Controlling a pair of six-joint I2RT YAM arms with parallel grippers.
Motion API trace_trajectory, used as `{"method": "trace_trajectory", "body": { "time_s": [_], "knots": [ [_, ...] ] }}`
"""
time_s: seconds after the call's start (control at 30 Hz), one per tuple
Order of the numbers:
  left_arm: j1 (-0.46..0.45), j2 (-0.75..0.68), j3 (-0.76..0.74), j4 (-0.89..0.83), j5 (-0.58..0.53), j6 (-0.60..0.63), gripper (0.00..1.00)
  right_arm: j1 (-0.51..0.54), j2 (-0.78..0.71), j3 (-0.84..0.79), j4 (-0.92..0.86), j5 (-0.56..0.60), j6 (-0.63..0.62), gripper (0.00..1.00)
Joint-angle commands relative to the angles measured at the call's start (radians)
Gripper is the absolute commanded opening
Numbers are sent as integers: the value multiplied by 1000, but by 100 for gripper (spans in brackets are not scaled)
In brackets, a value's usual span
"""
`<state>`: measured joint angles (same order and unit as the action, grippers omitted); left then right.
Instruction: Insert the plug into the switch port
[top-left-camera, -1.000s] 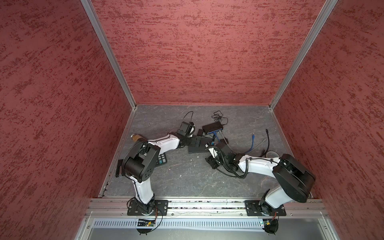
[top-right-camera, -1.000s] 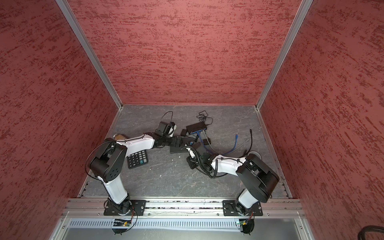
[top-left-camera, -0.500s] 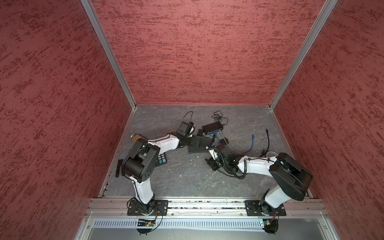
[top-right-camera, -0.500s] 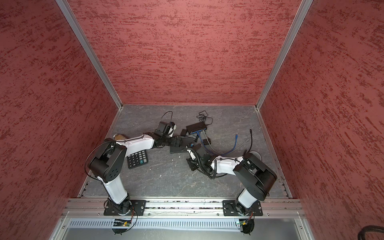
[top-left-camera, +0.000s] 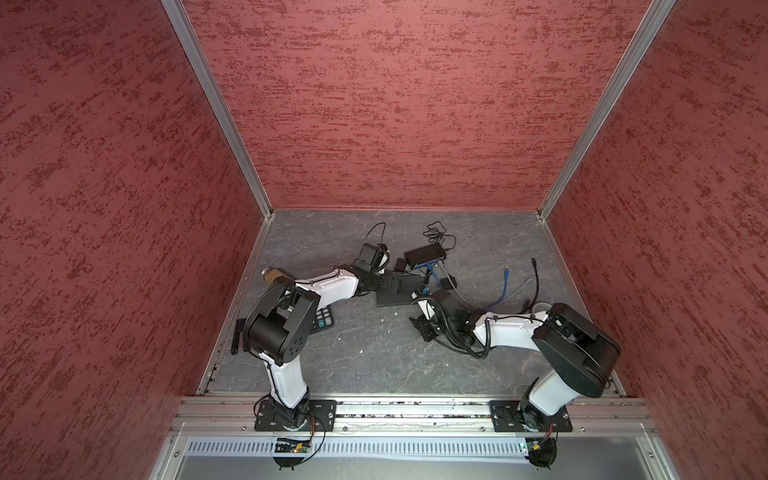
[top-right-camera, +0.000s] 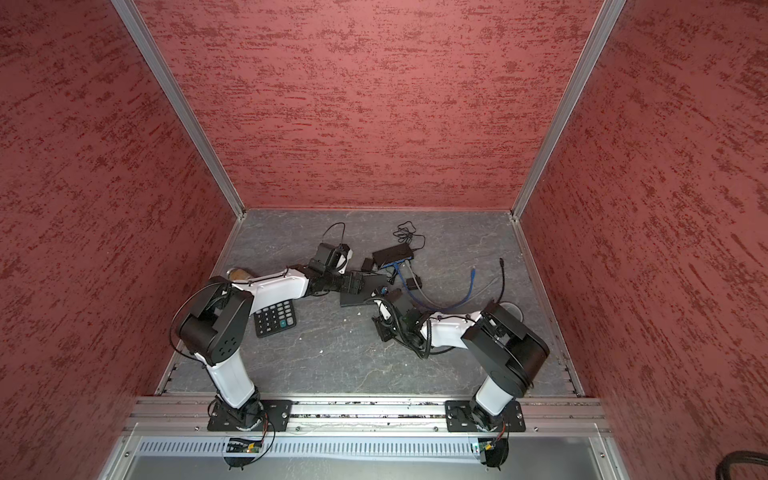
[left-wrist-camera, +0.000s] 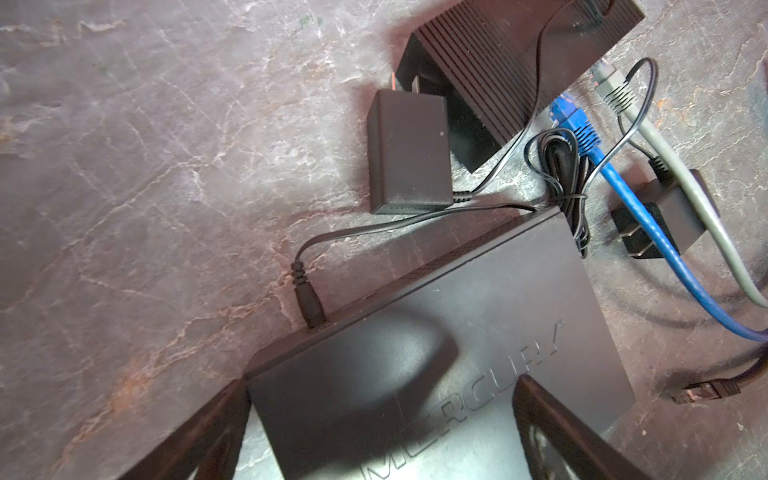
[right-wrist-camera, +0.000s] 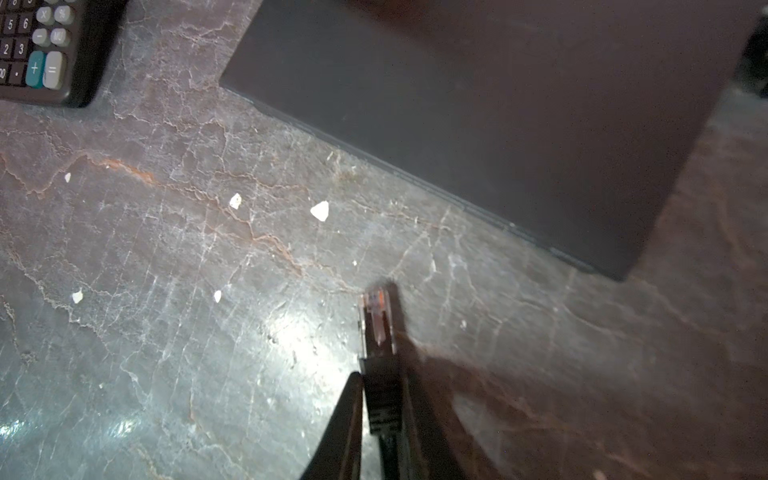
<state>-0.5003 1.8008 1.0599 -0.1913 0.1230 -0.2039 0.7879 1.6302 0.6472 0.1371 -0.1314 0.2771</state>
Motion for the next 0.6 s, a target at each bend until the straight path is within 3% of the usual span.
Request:
{"method": "trace_trajectory", "body": {
  "time_s": [0.0, 0.27, 0.57],
  "knots": [
    [-4, -27, -16, 12, 37, 11, 99, -4, 16, -16, -17, 15, 6, 17],
    [-2, -25, -15, 9, 31, 12, 99, 7, -16, -51, 29, 77, -20, 8],
    [7, -12, 21, -15, -5, 9, 99, 69, -119, -151, 151, 302, -71, 4]
  ]
}}
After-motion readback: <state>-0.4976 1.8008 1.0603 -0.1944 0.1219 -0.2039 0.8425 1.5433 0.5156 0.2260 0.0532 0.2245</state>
